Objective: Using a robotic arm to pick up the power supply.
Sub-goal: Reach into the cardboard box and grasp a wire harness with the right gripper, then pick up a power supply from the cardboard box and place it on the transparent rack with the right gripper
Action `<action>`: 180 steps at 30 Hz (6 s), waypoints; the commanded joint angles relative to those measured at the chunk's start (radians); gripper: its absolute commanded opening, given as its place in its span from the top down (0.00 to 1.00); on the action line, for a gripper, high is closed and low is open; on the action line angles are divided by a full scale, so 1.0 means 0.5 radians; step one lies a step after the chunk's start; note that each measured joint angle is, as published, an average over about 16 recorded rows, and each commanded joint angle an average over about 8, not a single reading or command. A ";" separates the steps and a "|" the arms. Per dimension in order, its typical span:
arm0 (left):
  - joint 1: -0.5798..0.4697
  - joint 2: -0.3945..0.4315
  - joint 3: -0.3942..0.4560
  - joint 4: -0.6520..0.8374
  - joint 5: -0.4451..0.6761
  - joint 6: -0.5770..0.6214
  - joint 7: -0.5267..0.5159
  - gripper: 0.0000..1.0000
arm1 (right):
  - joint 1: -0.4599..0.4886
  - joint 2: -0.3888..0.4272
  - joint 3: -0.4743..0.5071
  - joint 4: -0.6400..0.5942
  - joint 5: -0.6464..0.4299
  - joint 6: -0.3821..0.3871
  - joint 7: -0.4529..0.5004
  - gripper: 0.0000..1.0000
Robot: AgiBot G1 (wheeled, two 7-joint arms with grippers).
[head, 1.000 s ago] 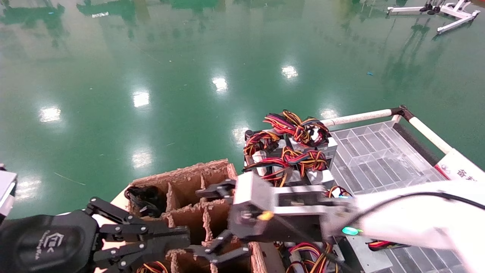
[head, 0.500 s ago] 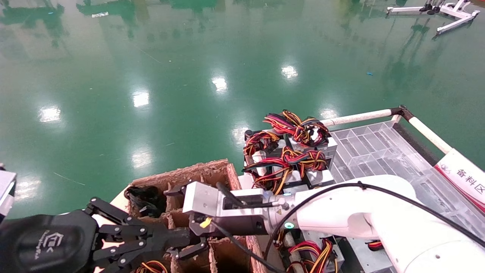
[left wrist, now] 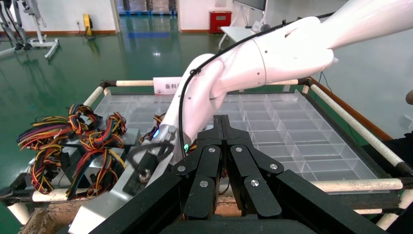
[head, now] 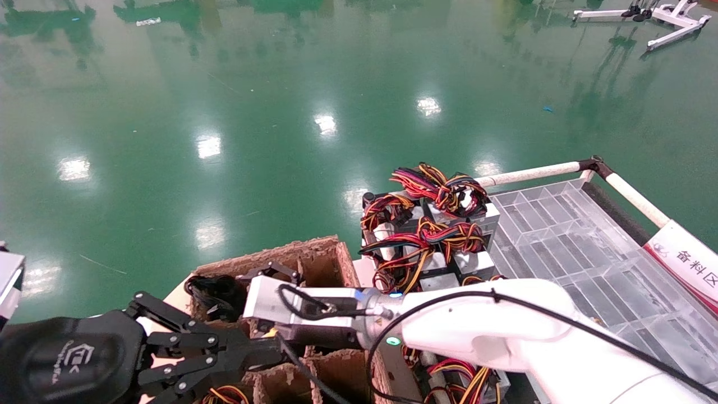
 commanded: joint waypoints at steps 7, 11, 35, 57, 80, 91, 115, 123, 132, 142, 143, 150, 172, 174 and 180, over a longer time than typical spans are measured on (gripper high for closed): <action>0.000 -0.001 0.001 0.000 -0.001 -0.001 0.001 0.00 | 0.003 -0.002 -0.287 0.137 0.180 0.399 0.015 1.00; 0.000 -0.001 0.002 0.000 -0.001 -0.001 0.001 0.00 | 0.015 -0.001 -0.411 0.202 0.267 0.530 0.032 1.00; -0.001 -0.002 0.005 0.000 -0.004 -0.002 0.003 0.00 | 0.068 0.003 -0.778 0.246 0.743 0.724 -0.013 1.00; -0.002 -0.004 0.008 0.000 -0.006 -0.004 0.004 0.00 | 0.136 0.012 -0.786 0.103 1.208 0.516 -0.058 1.00; -0.002 -0.005 0.012 0.000 -0.008 -0.005 0.006 0.00 | 0.387 0.072 -0.482 -0.309 1.775 -0.187 -0.247 1.00; -0.003 -0.005 0.013 0.000 -0.009 -0.006 0.007 0.00 | 0.715 0.255 -0.396 -0.710 1.841 -0.625 -0.246 1.00; -0.003 -0.007 0.016 0.000 -0.011 -0.007 0.008 0.00 | 1.118 0.958 -0.625 -1.248 1.476 -0.900 -0.094 1.00; -0.004 -0.007 0.017 0.000 -0.012 -0.008 0.009 0.00 | 1.093 1.045 -0.733 -1.291 1.319 -0.837 0.020 1.00; -0.004 -0.008 0.018 0.000 -0.013 -0.008 0.009 0.00 | 0.980 1.039 -0.777 -1.279 1.251 -0.735 0.086 1.00; -0.004 -0.008 0.020 0.000 -0.013 -0.009 0.010 0.00 | 0.900 0.975 -0.807 -1.236 1.206 -0.692 0.152 1.00; -0.004 -0.008 0.020 0.000 -0.014 -0.009 0.010 0.00 | 0.892 0.966 -0.810 -1.234 1.202 -0.687 0.160 1.00; -0.004 -0.009 0.021 0.000 -0.014 -0.009 0.010 0.00 | 0.808 0.916 -0.807 -1.238 1.207 -0.640 0.214 1.00; -0.005 -0.010 0.023 0.000 -0.016 -0.010 0.012 0.00 | 0.554 0.904 -0.592 -1.227 1.513 -0.642 0.322 1.00; -0.005 -0.010 0.023 0.000 -0.016 -0.010 0.012 0.00 | 0.523 0.902 -0.561 -1.227 1.558 -0.655 0.348 1.00; -0.005 -0.010 0.024 0.000 -0.017 -0.011 0.012 0.00 | 0.416 0.898 -0.480 -1.242 1.674 -0.666 0.408 1.00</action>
